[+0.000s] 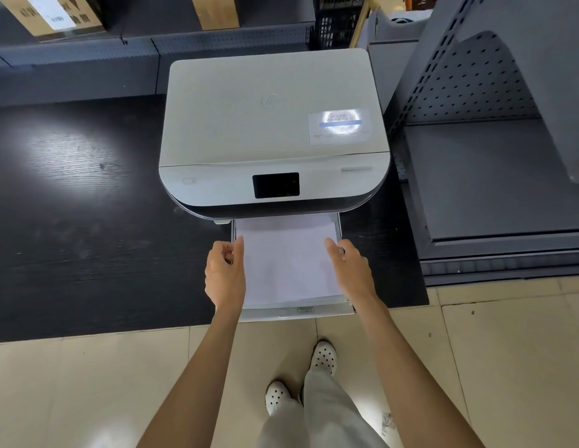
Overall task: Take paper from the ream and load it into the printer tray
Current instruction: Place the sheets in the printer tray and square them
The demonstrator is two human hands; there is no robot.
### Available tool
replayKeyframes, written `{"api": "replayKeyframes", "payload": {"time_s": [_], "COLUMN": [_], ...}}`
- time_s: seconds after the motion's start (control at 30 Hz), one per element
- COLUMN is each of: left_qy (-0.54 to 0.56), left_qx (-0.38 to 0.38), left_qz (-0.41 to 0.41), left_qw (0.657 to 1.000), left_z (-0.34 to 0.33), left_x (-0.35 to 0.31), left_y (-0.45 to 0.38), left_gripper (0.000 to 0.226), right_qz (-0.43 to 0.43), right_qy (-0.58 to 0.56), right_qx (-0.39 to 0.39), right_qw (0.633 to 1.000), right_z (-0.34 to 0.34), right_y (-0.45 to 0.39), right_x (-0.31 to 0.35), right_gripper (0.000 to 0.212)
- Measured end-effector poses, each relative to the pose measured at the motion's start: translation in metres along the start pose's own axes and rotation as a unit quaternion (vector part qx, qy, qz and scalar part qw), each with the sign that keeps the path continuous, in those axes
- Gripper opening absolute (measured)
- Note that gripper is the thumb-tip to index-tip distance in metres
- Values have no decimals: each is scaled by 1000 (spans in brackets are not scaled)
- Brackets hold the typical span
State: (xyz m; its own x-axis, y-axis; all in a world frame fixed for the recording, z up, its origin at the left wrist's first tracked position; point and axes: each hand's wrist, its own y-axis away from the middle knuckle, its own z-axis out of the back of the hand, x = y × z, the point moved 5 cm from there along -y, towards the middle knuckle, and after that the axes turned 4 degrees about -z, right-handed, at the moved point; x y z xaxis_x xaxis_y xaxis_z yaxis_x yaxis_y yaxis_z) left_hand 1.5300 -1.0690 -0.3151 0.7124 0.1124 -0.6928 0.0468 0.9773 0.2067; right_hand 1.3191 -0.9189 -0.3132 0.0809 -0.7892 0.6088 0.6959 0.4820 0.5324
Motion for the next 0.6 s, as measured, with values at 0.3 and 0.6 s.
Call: {"api": "replayKeyframes", "payload": {"time_s": [0.3, 0.6], "left_qy": [-12, 11], "left_qx": [-8, 41], "left_qz": [-23, -54], "left_qw": [1000, 998], "left_z": [1, -9], "left_x": [1, 4], "left_y": [-9, -31], "left_gripper": [35, 23], "right_qz": [46, 45], "right_qy": [50, 40], "right_qx": [-82, -88], "right_qw": [994, 994], "right_z": [20, 12], "right_y": [-7, -38], "right_x": [5, 5], "right_gripper": [41, 31]}}
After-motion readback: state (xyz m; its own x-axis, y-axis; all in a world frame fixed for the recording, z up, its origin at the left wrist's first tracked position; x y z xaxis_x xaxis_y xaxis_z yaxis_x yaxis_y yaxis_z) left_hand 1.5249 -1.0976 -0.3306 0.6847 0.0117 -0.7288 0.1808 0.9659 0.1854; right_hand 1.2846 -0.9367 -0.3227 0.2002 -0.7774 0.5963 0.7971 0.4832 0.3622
